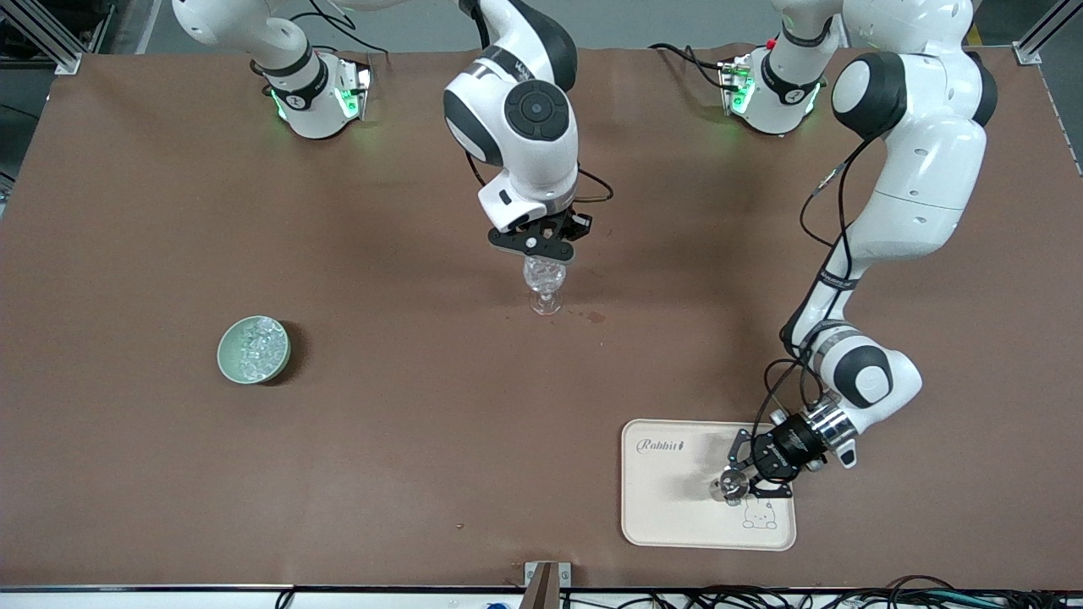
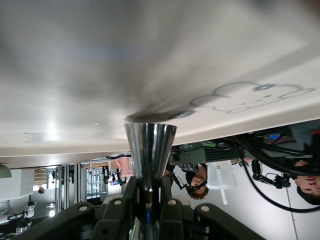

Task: Pour wine and add ice with both arms
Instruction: 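Drop the ice into the glass while the left gripper lowers the jigger, then release the jigger on the tray while the right gripper withdraws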

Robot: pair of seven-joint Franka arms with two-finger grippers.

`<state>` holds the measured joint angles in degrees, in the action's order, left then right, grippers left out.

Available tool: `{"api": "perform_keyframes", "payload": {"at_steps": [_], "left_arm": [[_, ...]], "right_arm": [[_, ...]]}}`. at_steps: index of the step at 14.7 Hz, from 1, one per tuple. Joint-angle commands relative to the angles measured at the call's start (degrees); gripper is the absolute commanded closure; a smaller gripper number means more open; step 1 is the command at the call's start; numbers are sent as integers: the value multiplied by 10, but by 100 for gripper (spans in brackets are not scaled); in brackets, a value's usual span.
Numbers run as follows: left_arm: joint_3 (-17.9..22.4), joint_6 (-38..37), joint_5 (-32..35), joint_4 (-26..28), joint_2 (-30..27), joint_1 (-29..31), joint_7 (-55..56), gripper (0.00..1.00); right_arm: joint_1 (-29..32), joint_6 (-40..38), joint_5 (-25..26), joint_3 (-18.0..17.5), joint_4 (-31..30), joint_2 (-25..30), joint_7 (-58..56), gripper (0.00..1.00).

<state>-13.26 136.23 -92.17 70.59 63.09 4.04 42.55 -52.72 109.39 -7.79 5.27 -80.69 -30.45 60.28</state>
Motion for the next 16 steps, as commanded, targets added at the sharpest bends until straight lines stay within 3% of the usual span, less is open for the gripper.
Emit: {"api": "perform_keyframes", "payload": {"at_steps": [1, 3, 4, 5, 13, 16], "left_arm": [[-3, 1, -33, -3, -2, 7, -4, 89], [-3, -7, -56, -3, -2, 8, -5, 85], [-3, -7, -59, -2, -2, 9, -5, 75], [-3, -11, -68, -1, -2, 14, -4, 1], [3, -71, -64, 60, -39, 35, -6, 0], [5, -94, -62, 96, -61, 54, -22, 0]], "right_arm": [[-4, 0, -2, 9, -3, 1, 7, 98], [0, 1, -1, 10, -3, 1, 7, 98], [2, 0, 0, 10, -3, 1, 7, 98], [3, 1, 1, 10, -3, 1, 7, 98], [-2, 0, 3, 10, -2, -7, 7, 92], [-2, 0, 3, 10, -1, -7, 7, 70]]}}
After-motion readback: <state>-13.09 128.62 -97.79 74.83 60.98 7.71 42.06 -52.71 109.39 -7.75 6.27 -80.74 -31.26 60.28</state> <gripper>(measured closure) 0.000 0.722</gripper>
